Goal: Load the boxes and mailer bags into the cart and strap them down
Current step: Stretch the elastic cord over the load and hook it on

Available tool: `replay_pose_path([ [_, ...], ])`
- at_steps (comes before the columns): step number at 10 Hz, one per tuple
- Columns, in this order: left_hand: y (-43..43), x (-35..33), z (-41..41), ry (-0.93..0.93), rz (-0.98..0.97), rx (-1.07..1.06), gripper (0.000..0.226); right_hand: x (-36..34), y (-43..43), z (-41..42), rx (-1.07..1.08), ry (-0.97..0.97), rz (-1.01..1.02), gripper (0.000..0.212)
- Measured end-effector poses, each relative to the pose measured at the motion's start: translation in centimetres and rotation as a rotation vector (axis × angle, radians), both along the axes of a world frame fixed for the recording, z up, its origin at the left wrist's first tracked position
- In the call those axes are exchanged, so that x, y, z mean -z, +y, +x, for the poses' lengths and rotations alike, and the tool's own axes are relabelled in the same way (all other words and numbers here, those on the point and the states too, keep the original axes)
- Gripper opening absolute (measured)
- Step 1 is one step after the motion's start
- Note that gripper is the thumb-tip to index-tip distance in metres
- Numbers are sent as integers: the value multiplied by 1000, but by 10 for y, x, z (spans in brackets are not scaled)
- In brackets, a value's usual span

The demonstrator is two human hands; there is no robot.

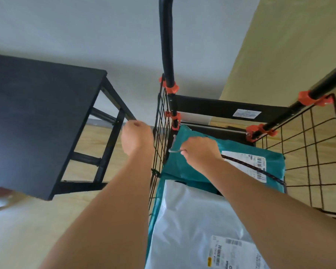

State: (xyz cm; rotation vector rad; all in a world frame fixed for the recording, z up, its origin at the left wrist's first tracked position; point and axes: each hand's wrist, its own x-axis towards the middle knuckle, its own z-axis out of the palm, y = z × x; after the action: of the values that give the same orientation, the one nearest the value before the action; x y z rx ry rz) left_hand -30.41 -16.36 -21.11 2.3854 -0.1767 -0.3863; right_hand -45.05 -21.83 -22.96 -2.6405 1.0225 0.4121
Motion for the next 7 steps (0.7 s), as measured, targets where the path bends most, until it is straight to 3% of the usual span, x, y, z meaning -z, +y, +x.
replay_pose_path([
  [2,17,49,20,624,82,19,19,26,13,23,-91,16,35,15],
  [3,19,60,16,789,87,67,23,34,18,32,-112,-6,17,13],
  [5,21,67,12,782,74,55,28,49,20,43,-173,-22,-5,13],
  [7,26,65,7,853,29,-14,19,56,23,44,-267,-42,-45,16],
])
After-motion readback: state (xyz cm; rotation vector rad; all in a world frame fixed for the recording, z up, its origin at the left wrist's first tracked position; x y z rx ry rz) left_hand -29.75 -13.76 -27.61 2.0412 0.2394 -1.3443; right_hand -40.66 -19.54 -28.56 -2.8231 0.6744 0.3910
